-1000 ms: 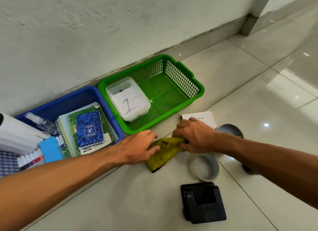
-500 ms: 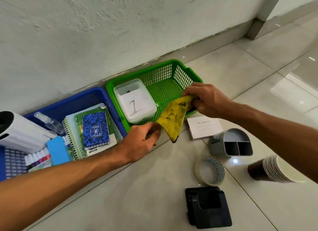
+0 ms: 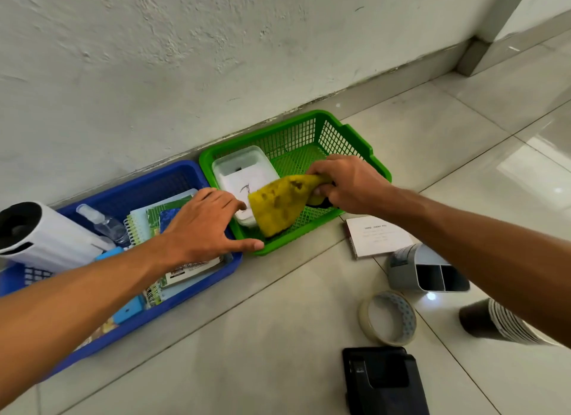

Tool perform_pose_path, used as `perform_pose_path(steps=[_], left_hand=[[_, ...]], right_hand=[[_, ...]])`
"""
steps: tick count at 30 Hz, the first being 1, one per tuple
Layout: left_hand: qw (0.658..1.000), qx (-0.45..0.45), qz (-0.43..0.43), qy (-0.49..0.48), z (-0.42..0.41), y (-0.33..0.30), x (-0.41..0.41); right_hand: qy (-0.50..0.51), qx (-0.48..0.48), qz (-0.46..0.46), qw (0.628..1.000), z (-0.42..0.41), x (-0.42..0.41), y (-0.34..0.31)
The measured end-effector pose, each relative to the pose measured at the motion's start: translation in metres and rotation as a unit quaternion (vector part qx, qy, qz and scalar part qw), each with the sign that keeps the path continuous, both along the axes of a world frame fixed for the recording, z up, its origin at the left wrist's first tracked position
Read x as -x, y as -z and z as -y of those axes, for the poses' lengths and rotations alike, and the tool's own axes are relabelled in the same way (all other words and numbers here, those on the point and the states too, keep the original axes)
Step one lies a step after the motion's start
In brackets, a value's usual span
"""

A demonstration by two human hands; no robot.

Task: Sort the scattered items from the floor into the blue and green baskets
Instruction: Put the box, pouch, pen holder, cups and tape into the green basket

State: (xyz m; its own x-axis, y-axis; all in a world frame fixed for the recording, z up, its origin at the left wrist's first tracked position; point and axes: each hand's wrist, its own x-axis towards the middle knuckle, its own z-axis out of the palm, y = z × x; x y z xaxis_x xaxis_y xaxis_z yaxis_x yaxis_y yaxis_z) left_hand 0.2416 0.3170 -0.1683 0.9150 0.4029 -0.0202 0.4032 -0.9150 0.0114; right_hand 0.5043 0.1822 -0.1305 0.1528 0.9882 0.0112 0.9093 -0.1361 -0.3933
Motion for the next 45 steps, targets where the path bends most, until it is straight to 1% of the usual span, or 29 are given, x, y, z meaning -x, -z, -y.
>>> perform_pose_path(steps=[3,5,8,10,11,14,15,17,19,21,23,24,25,27,29,32,38,40,42,44,45], left_hand=[[1.0,-0.007,0.002,-0.005,-0.004,0.002,-0.002],[1.0,-0.01,-0.002,-0.006,-0.003,0.006,-0.001],[1.0,-0.013,-0.004,0.0,-0.002,0.009,-0.001],[1.0,-0.017,-0.005,0.002,-0.003,0.009,0.0],[1.0,-0.02,-0.006,0.002,-0.003,0.009,0.0],[1.0,-0.028,-0.009,0.002,0.0,0.006,0.001],[0.999,-0.03,-0.011,0.002,0.0,0.006,0.001],[0.999,-0.034,-0.016,0.004,0.001,0.005,0.0],[0.999,-0.039,-0.022,0.006,0.001,0.005,-0.001],[0.999,-0.041,-0.027,0.008,0.002,0.005,-0.001],[0.998,-0.046,-0.032,0.009,0.001,0.005,-0.001],[0.998,-0.049,-0.034,0.011,0.001,0.005,-0.001],[0.998,-0.053,-0.033,0.013,0.001,0.006,-0.002],[0.998,-0.056,-0.028,0.017,0.001,0.007,-0.002],[0.998,-0.055,-0.025,0.021,0.0,0.008,-0.003],[0.998,-0.051,-0.021,0.026,-0.001,0.01,-0.003],[0.997,-0.062,-0.037,0.027,-0.003,0.012,-0.003],[0.996,-0.071,-0.044,0.025,-0.003,0.011,-0.002],[0.995,-0.079,-0.054,0.027,-0.001,0.01,-0.004],[0.994,-0.083,-0.061,0.027,0.003,0.011,-0.006],[0.995,-0.081,-0.06,0.025,0.006,0.012,-0.007]], right_hand=[[-0.008,0.05,0.021,0.998,-0.005,0.009,0.008],[-0.03,0.086,0.018,0.996,-0.009,0.016,0.014],[-0.068,0.153,-0.051,0.985,-0.016,0.028,0.019],[-0.076,0.192,-0.067,0.976,-0.02,0.035,0.022],[-0.071,0.212,-0.043,0.974,-0.023,0.037,0.023],[-0.025,0.269,0.096,0.958,-0.03,0.037,0.025],[-0.002,0.285,0.116,0.952,-0.032,0.036,0.027],[0.046,0.298,0.122,0.946,-0.034,0.034,0.03],[0.081,0.275,0.133,0.949,-0.034,0.032,0.034],[0.093,0.231,0.139,0.959,-0.034,0.03,0.035],[0.095,0.209,0.069,0.971,-0.034,0.027,0.032],[0.093,0.211,0.025,0.973,-0.034,0.026,0.03],[0.086,0.225,0.002,0.97,-0.033,0.024,0.031],[0.06,0.273,0.023,0.96,-0.032,0.026,0.034],[0.055,0.295,0.056,0.952,-0.03,0.03,0.042],[0.047,0.278,0.077,0.956,-0.03,0.032,0.047],[-0.016,0.241,0.042,0.97,-0.023,0.011,0.033],[-0.005,0.213,0.018,0.977,-0.015,-0.003,0.026],[0.023,0.158,-0.02,0.987,-0.003,-0.02,0.018],[0.072,0.092,-0.042,0.992,0.013,-0.04,0.011],[0.105,0.066,-0.031,0.992,0.022,-0.05,0.009]])
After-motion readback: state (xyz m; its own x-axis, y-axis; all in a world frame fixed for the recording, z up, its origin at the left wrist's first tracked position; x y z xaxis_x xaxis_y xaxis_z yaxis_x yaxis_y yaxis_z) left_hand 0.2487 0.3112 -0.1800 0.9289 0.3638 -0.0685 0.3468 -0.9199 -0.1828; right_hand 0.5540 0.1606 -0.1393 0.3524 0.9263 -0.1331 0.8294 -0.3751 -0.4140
